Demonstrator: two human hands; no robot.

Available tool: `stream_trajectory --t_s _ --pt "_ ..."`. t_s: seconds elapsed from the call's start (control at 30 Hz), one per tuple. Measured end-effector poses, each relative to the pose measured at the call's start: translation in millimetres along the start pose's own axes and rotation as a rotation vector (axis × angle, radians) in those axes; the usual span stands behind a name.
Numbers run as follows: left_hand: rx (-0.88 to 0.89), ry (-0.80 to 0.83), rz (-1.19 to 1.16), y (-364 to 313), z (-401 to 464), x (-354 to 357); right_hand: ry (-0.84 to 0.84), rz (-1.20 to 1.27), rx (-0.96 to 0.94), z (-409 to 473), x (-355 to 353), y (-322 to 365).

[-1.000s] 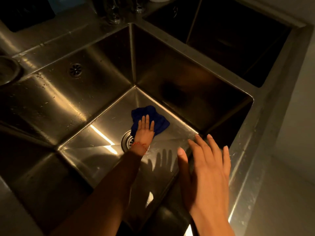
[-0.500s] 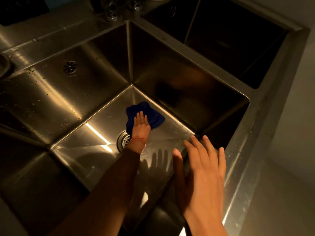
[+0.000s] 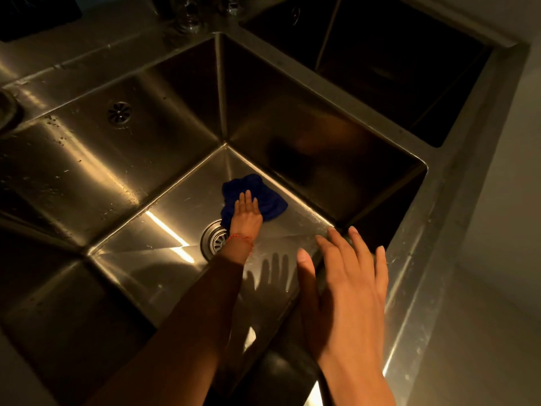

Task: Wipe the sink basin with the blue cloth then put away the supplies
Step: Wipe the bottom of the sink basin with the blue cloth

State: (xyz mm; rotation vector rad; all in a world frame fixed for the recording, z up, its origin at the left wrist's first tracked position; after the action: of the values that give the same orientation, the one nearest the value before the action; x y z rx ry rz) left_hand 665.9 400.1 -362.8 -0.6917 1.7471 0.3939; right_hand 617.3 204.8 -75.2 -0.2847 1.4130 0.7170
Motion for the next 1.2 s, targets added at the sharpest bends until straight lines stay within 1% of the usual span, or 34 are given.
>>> stream_trajectory --t_s 0.1,0.2,0.3,0.43,0.53,0.7,0.8,0.9,1.03,1.2 --pt "0.003 0.018 -0.005 -8 -6 3 0.033 -0.001 0.005 -1 3 0" --pt "0.06 0.013 0.006 -25 -14 9 0.028 -0.006 0.0 -1 2 0" --pt "0.093 0.016 0.005 -21 -14 11 0.03 -0.013 -0.001 -1 2 1" --pt "0.017 0.018 -0.035 -2 -4 2 0.025 -0.016 -0.004 -1 1 1" --pt "-0.009 0.031 -0.064 -4 -4 1 0.014 -0.013 -0.004 -1 1 1" --pt "0.071 0.036 -0.039 -29 -16 11 0.034 -0.024 0.006 -1 3 1" --pt "0.1 0.027 -0.034 -33 -19 12 0.013 -0.019 0.003 -1 1 1" --pt "0.075 0.019 -0.047 -20 -12 8 0.011 -0.013 -0.008 -2 -1 2" --pt "-0.034 0.017 -0.086 8 3 -4 0.046 -0.021 -0.006 -2 3 1" --pt "-0.008 0.017 -0.073 0 1 -1 0.067 -0.033 -0.01 -2 4 2"
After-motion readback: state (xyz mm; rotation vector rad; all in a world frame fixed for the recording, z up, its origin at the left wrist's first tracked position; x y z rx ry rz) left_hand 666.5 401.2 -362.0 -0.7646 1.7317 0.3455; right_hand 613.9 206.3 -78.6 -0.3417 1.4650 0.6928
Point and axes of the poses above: each hand's wrist, its own z-axis towards the middle knuckle, its own x-axis out of the palm, y = z × x, the point moved 8 cm from there along z, towards the middle knuckle, and after that the axes turned 5 degrees about -z, right-handed, at the moved point
